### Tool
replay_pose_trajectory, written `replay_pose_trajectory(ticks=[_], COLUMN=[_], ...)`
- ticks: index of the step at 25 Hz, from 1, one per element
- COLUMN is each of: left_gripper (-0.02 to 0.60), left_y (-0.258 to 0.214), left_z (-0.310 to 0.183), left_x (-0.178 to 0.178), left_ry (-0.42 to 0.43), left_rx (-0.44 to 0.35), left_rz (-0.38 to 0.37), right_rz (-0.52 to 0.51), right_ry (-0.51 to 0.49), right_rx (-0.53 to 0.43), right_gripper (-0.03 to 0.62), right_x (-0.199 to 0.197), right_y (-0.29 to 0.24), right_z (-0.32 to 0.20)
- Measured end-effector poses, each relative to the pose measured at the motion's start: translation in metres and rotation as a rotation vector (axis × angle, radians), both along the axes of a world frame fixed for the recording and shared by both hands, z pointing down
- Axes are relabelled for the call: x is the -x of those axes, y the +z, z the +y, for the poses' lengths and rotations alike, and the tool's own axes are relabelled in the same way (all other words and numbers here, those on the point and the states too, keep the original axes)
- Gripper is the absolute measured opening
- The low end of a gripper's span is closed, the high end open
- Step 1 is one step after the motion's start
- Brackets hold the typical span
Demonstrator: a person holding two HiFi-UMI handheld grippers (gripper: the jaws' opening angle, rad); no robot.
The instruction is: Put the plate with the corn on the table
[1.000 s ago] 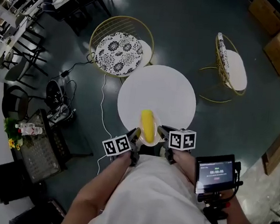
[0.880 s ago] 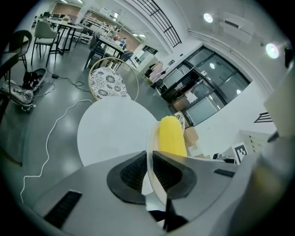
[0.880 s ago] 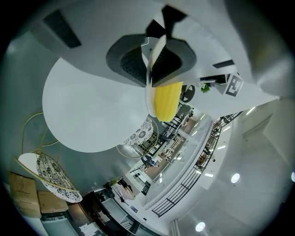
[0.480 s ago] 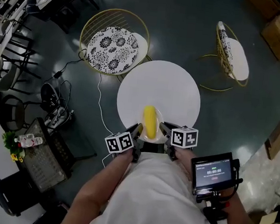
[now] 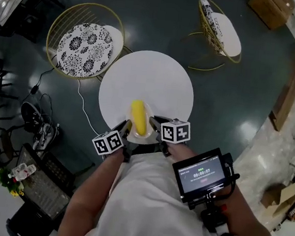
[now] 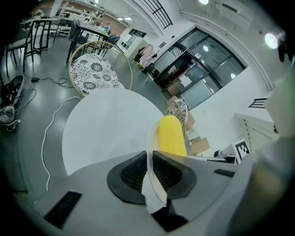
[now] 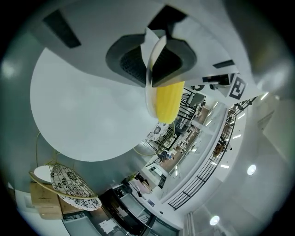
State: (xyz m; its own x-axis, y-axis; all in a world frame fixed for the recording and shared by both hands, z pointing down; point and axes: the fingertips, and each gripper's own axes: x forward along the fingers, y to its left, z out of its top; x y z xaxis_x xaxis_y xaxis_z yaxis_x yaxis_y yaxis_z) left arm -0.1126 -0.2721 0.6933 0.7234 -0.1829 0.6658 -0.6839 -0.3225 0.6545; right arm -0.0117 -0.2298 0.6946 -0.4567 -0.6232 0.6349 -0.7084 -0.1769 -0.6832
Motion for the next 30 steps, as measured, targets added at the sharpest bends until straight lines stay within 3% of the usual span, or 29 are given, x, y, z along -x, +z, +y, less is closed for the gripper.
replay_pose_trajectory(ticks=[17, 30], left_gripper=[0.046, 0.046], left_y=[0.038, 0.063], left_z=[-0.024, -0.053], left_x=[-0.038, -0.068], left_ry=[0.074, 0.13], left_rx=[0.016, -0.019], left_rz=[-0.012, -0.069], right_rz=[0.049, 0.097], right_ry=[0.086, 0.145], right_rx=[0.031, 0.036], right_gripper=[0.046, 0.048], right_x=[-0.034, -0.061], right_y=[0.032, 0.059], right_z=[-0.017, -0.041])
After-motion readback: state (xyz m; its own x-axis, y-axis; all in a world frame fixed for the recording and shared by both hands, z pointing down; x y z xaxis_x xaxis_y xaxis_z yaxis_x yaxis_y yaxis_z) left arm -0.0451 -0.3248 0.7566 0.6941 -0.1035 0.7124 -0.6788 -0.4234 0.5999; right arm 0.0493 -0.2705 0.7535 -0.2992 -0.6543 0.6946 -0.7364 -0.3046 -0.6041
